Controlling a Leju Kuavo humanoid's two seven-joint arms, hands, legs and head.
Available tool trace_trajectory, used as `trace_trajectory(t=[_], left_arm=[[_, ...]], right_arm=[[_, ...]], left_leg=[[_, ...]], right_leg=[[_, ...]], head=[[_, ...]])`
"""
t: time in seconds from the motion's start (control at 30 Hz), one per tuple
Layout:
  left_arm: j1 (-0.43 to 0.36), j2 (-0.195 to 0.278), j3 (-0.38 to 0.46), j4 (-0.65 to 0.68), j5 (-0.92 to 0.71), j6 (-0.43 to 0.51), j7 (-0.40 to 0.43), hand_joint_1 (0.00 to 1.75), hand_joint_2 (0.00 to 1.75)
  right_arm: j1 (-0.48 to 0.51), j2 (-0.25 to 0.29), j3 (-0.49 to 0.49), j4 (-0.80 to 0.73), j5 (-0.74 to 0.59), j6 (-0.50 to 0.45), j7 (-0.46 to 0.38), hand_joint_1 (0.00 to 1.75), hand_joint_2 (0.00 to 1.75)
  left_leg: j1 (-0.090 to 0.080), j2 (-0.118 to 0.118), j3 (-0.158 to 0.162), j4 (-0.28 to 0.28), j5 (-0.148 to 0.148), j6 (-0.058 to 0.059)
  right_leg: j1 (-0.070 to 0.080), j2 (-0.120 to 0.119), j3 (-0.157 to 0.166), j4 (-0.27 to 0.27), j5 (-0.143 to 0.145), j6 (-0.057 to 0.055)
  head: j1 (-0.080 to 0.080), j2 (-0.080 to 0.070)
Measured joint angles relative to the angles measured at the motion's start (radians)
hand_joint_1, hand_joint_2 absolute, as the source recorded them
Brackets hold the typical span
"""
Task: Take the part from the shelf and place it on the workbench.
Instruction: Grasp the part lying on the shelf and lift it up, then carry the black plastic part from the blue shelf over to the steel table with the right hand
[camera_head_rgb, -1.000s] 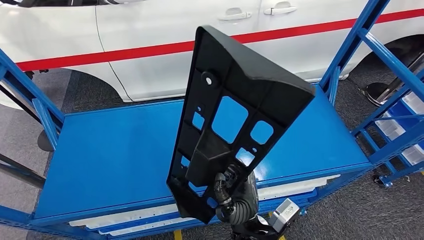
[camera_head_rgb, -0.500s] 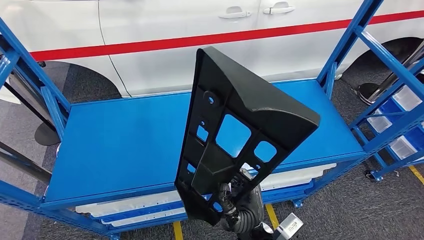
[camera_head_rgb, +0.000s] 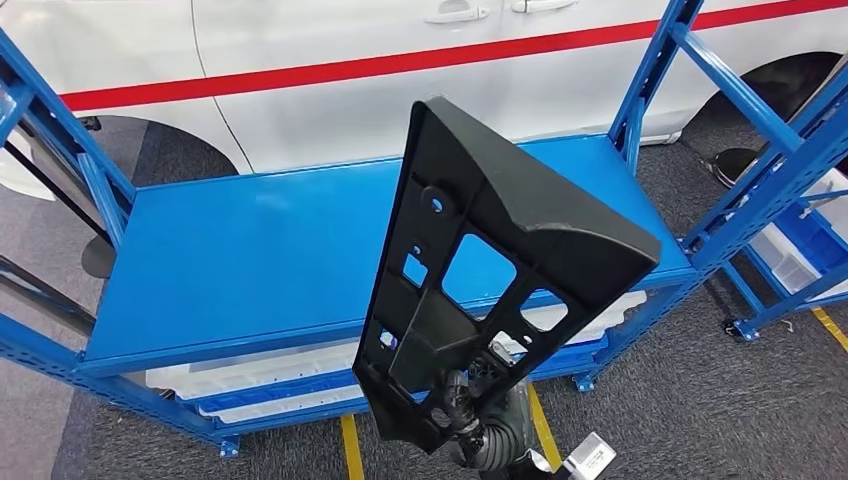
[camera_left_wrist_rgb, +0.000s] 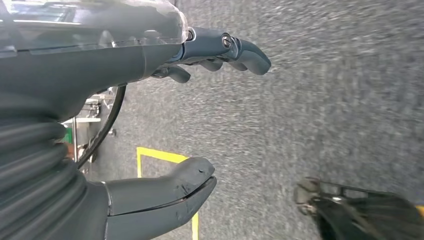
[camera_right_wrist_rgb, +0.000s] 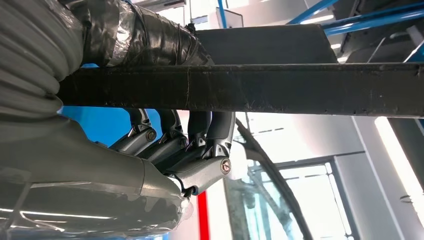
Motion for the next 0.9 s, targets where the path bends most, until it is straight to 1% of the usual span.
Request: trace_trajectory(t=[0.03,0.07,0.1,0.13,0.17,0.2,0.23,0.27,0.3,0.33,0.37,0.4,0.43,0.47,0.5,0.53,0.57,0.6,0.63,0.67,0.7,0.73,0.77,0.8,0.83,0.87,0.9], left_arm=[[-0.001,0.0,0.002,0.0,0.0,-0.001,0.001,0.0,1.75],[-0.002,0.0,0.005,0.0,0.0,-0.002,0.001,0.0,1.75],[-0.002,0.0,0.006,0.0,0.0,-0.003,0.001,0.0,1.75],[-0.003,0.0,0.008,0.0,0.0,-0.003,0.001,0.0,1.75],[-0.003,0.0,0.009,-0.001,0.0,-0.004,0.001,0.0,1.75],[-0.003,0.0,0.01,0.0,0.0,-0.004,0.002,0.0,1.75],[-0.004,-0.001,0.01,0.0,0.0,-0.004,0.002,0.0,1.75],[-0.004,-0.001,0.01,-0.001,0.0,-0.005,0.002,0.0,1.75],[-0.004,-0.001,0.01,-0.001,0.0,-0.005,0.002,0.0,1.75],[-0.005,-0.001,0.01,-0.001,-0.001,-0.006,0.002,0.0,1.75],[-0.005,0.0,0.011,-0.002,-0.001,-0.006,0.002,0.0,1.75],[-0.005,0.0,0.011,-0.002,-0.001,-0.007,0.003,0.0,1.75],[-0.005,0.0,0.011,-0.003,-0.001,-0.008,0.003,0.0,1.75],[-0.005,0.0,0.011,-0.003,-0.002,-0.009,0.004,0.0,1.75],[-0.004,0.0,0.011,-0.003,-0.002,-0.01,0.005,0.0,1.75],[-0.005,0.0,0.011,-0.003,-0.004,-0.011,0.006,0.0,1.75],[-0.005,0.0,0.011,-0.003,-0.005,-0.013,0.006,0.0,1.75],[-0.005,0.0,0.011,-0.003,-0.007,-0.014,0.006,0.0,1.75],[-0.005,0.0,0.011,-0.003,-0.009,-0.015,0.007,0.0,1.75],[-0.005,0.0,0.011,-0.003,-0.01,-0.016,0.007,0.0,1.75],[-0.004,0.0,0.012,-0.003,-0.013,-0.017,0.007,0.0,1.75],[-0.003,0.001,0.013,-0.004,-0.015,-0.018,0.007,0.0,1.75],[-0.002,0.002,0.013,-0.004,-0.017,-0.018,0.007,0.0,1.75],[-0.001,0.003,0.014,-0.004,-0.02,-0.018,0.007,0.0,1.75],[0.0,0.004,0.014,-0.004,-0.022,-0.019,0.007,0.0,1.75],[0.0,0.004,0.015,-0.004,-0.024,-0.02,0.007,0.0,1.75],[0.0,0.005,0.015,-0.004,-0.027,-0.02,0.007,0.0,1.75]], right_arm=[[0.004,0.0,-0.004,-0.001,-0.004,0.001,-0.001,1.75,1.75],[0.008,0.0,-0.007,-0.002,-0.007,0.001,-0.002,1.75,1.75],[0.011,0.001,-0.009,-0.004,-0.009,0.001,-0.002,1.75,1.75],[0.013,0.001,-0.011,-0.006,-0.009,0.002,-0.003,1.75,1.75],[0.015,0.001,-0.012,-0.007,-0.009,0.002,-0.004,1.75,1.75],[0.017,0.001,-0.014,-0.008,-0.009,0.003,-0.005,1.75,1.75],[0.019,0.0,-0.015,-0.008,-0.01,0.004,-0.006,1.75,1.75],[0.022,0.0,-0.017,-0.009,-0.01,0.004,-0.007,1.75,1.75],[0.024,0.0,-0.019,-0.009,-0.01,0.003,-0.008,1.75,1.75],[0.026,0.0,-0.021,-0.01,-0.011,0.003,-0.009,1.75,1.75],[0.028,0.0,-0.023,-0.01,-0.012,0.003,-0.009,1.75,1.75],[0.031,0.0,-0.025,-0.01,-0.014,0.002,-0.009,1.75,1.75],[0.034,0.0,-0.028,-0.01,-0.016,0.002,-0.009,1.75,1.75],[0.036,0.0,-0.03,-0.01,-0.017,0.001,-0.009,1.75,1.75],[0.038,0.001,-0.031,-0.01,-0.018,0.001,-0.009,1.75,1.75],[0.039,0.001,-0.032,-0.01,-0.019,0.001,-0.009,1.75,1.75],[0.04,0.001,-0.033,-0.01,-0.022,0.002,-0.009,1.75,1.75],[0.041,0.002,-0.034,-0.011,-0.026,0.003,-0.009,1.75,1.75],[0.042,0.003,-0.035,-0.011,-0.033,0.005,-0.009,1.75,1.75],[0.043,0.004,-0.038,-0.011,-0.041,0.01,-0.008,1.75,1.75],[0.045,0.005,-0.041,-0.011,-0.05,0.016,-0.008,1.75,1.75],[0.047,0.007,-0.045,-0.011,-0.06,0.024,-0.009,1.75,1.75],[0.048,0.01,-0.049,-0.011,-0.068,0.032,-0.009,1.75,1.75],[0.05,0.012,-0.052,-0.012,-0.075,0.039,-0.009,1.75,1.75],[0.053,0.015,-0.056,-0.012,-0.08,0.045,-0.009,1.75,1.75],[0.054,0.017,-0.059,-0.012,-0.084,0.049,-0.009,1.75,1.75],[0.056,0.019,-0.062,-0.011,-0.087,0.052,-0.009,1.75,1.75]], left_leg=[[0.0,0.0,0.053,-0.065,0.012,0.003],[-0.002,-0.001,0.102,-0.135,0.01,0.007],[-0.005,-0.001,0.136,-0.189,0.001,0.011],[-0.008,-0.002,0.153,-0.221,-0.01,0.016],[-0.011,-0.002,0.154,-0.232,-0.012,0.022],[-0.01,0.0,0.148,-0.233,-0.004,0.029],[-0.008,0.002,0.142,-0.235,0.005,0.037],[-0.005,0.005,0.133,-0.238,0.016,0.046],[-0.003,0.008,0.121,-0.24,0.029,0.052],[-0.003,0.01,0.107,-0.239,0.04,0.056],[-0.003,0.011,0.093,-0.238,0.051,0.058],[-0.003,0.011,0.077,-0.236,0.063,0.058],[-0.004,0.012,0.061,-0.234,0.075,0.056],[-0.003,0.012,0.045,-0.23,0.085,0.054],[-0.003,0.012,0.03,-0.226,0.095,0.051],[-0.003,0.012,0.016,-0.223,0.103,0.047],[-0.004,0.011,0.006,-0.22,0.111,0.042],[-0.005,0.01,0.001,-0.219,0.12,0.036],[-0.005,0.01,-0.002,-0.22,0.129,0.029],[-0.005,0.01,-0.003,-0.222,0.138,0.022],[-0.004,0.01,-0.004,-0.226,0.146,0.015],[-0.002,0.01,-0.008,-0.224,0.141,0.009],[-0.001,0.01,-0.015,-0.21,0.118,0.005],[-0.001,0.009,-0.025,-0.18,0.077,0.002],[0.0,0.008,-0.038,-0.129,0.022,0.0],[0.0,0.008,-0.051,-0.067,-0.03,-0.001],[-0.001,0.008,-0.061,-0.005,-0.061,-0.002]], right_leg=[[0.0,0.0,-0.015,0.01,0.005,0.003],[0.001,0.0,-0.028,0.021,0.01,0.008],[0.001,-0.001,-0.037,0.029,0.015,0.013],[0.001,-0.002,-0.043,0.034,0.021,0.019],[0.001,-0.002,-0.045,0.035,0.029,0.025],[0.0,-0.001,-0.046,0.034,0.034,0.032],[-0.002,0.001,-0.05,0.039,0.026,0.038],[-0.003,0.004,-0.056,0.055,0.001,0.043],[-0.005,0.006,-0.067,0.09,-0.043,0.048],[-0.008,0.008,-0.08,0.142,-0.097,0.053],[-0.01,0.008,-0.092,0.203,-0.144,0.058],[-0.013,0.007,-0.098,0.258,-0.17,0.062],[-0.015,0.007,-0.094,0.293,-0.17,0.065],[-0.017,0.007,-0.075,0.295,-0.148,0.067],[-0.019,0.007,-0.038,0.262,-0.118,0.066],[-0.02,0.007,0.015,0.198,-0.098,0.064],[-0.018,0.008,0.072,0.118,-0.094,0.06],[-0.016,0.008,0.116,0.05,-0.101,0.055],[-0.013,0.008,0.142,0.003,-0.111,0.049],[-0.009,0.008,0.148,-0.017,-0.116,0.042],[-0.009,0.008,0.142,-0.019,-0.109,0.033],[-0.01,0.009,0.133,-0.022,-0.098,0.024],[-0.011,0.009,0.123,-0.024,-0.086,0.014],[-0.012,0.011,0.11,-0.027,-0.072,0.005],[-0.011,0.013,0.096,-0.026,-0.06,-0.001],[-0.009,0.016,0.08,-0.025,-0.048,-0.005],[-0.007,0.021,0.062,-0.022,-0.036,-0.006]], head=[[0.0,0.0],[0.0,0.0],[0.0,0.0],[0.0,0.0],[0.0,0.0],[0.0,0.0],[0.0,0.0],[0.0,0.0],[0.001,0.0],[0.001,0.0],[0.001,0.0],[0.001,0.0],[0.001,0.0],[0.001,0.0],[0.001,0.0],[0.001,0.0],[0.001,0.0],[0.0,0.0],[0.0,0.0],[0.0,0.0],[0.0,0.0],[0.0,0.0],[0.0,0.0],[0.0,0.0],[-0.001,0.0],[-0.001,0.0],[-0.001,0.0]])
